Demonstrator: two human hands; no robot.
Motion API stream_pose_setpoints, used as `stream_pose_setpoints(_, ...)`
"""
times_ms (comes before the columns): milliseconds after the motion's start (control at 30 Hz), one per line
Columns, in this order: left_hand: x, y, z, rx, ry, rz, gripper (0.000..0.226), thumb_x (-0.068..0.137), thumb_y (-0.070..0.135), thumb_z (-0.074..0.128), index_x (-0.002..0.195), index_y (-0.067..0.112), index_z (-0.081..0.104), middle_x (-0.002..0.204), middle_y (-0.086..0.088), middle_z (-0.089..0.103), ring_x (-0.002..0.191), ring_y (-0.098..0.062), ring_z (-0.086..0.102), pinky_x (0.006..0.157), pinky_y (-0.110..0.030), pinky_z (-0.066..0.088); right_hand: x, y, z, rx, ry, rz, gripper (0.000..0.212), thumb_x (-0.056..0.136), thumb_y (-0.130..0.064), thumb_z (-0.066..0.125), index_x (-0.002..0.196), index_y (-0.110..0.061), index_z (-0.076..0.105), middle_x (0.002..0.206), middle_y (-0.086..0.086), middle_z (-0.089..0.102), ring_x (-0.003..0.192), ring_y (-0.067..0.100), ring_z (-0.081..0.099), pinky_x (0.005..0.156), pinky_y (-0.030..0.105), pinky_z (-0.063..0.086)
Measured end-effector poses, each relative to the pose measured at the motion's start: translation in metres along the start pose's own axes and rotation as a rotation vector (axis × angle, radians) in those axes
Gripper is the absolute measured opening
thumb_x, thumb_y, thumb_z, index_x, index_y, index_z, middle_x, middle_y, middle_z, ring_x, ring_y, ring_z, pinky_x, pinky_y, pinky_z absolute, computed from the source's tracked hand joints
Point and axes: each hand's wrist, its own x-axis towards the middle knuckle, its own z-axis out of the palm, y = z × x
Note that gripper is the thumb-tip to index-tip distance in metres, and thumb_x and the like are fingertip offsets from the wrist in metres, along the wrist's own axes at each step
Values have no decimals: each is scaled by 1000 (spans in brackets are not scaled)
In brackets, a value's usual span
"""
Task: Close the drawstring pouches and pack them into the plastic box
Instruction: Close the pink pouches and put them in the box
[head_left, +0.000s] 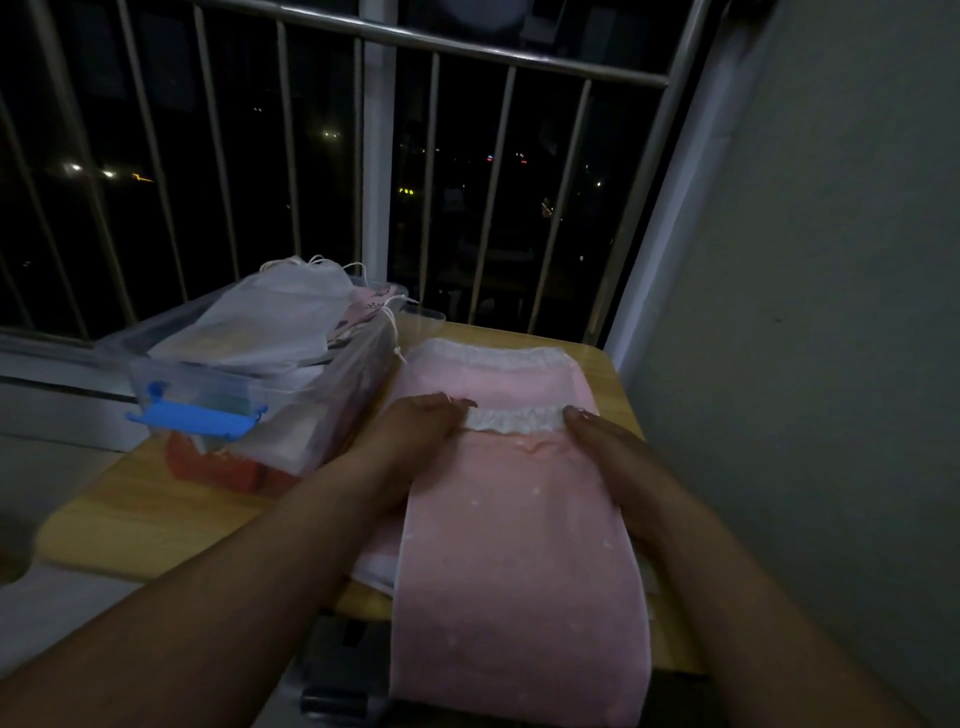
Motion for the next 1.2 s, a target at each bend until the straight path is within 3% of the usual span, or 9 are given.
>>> stream_pose_setpoints(100, -2, 3, 2, 4, 9, 14, 21, 101, 19, 59, 97, 17, 80, 59, 9, 59, 54, -11, 49, 50, -21, 35, 0, 2, 2, -10, -5, -25, 37, 94, -48, 68, 126, -30, 73, 128, -3, 72, 114, 21, 70, 107, 43, 51)
stream_pose_setpoints(267, -1, 0, 0, -90, -27, 26, 21, 99, 23, 63, 98, 14, 82, 89, -9, 74, 83, -25, 65, 77, -32, 49, 1, -4, 1, 118, -27, -48, 26, 104, -35, 57, 111, -28, 80, 121, 3, 75, 110, 25, 72, 100, 41, 56)
stream_pose_setpoints(367, 1, -2, 1, -123, -26, 18, 24, 100, 25, 62, 102, 10, 81, 94, -9, 74, 90, -23, 65, 79, -30, 48, 2, -1, 2, 190, -38, -4, 24, 101, -29, 61, 97, -19, 82, 118, 11, 75, 104, 26, 73, 97, 41, 57)
stream_pose_setpoints(467, 1, 0, 3, -248, -17, -38, 28, 103, 27, 58, 105, 10, 80, 99, -10, 74, 95, -24, 67, 92, -34, 52, 0, -2, 6, 393, -72, 69, 31, 103, -24, 59, 80, -13, 77, 106, 12, 77, 90, 26, 74, 91, 41, 58)
stream_pose_setpoints(633, -6, 14, 9, -639, -62, -182, 26, 108, 25, 51, 99, 7, 68, 110, -15, 76, 94, -24, 74, 72, -30, 62, -3, -10, 12, 704, -37, 187, 36, 106, -29, 54, 74, -12, 63, 97, 9, 79, 80, 23, 76, 78, 42, 55)
stream_pose_setpoints(767, -5, 18, 9, -768, -44, -218, 32, 110, 23, 47, 83, 8, 59, 119, -19, 74, 109, -24, 71, 79, -35, 59, -7, -15, 13, 705, -10, 172, 41, 108, -27, 49, 70, -13, 54, 96, 9, 78, 92, 27, 70, 77, 44, 53)
stream_pose_setpoints(967, -5, 23, 3, -830, 37, -160, 38, 112, 25, 39, 79, 11, 52, 85, -13, 77, 82, -26, 76, 72, -36, 60, -6, -17, 7, 722, 9, 138, 40, 106, -17, 45, 66, -13, 44, 72, 7, 66, 85, 28, 66, 79, 44, 52)
stream_pose_setpoints(1033, -3, 22, 2, -859, 63, -151, 39, 112, 24, 39, 78, 10, 51, 71, -12, 73, 70, -24, 76, 62, -33, 63, -4, -18, 2, 731, 60, 138, 42, 105, -16, 44, 64, -15, 40, 59, 5, 58, 80, 26, 68, 76, 40, 50)
stream_pose_setpoints(1200, 2, 16, -2, -889, 132, -143, 41, 110, 19, 41, 70, 11, 45, 54, -3, 39, 54, -20, 45, 52, -30, 58, 1, -13, -2, 702, 166, 167, 42, 102, -16, 43, 61, -19, 33, 46, 1, 41, 62, 23, 53, 67, 32, 46)
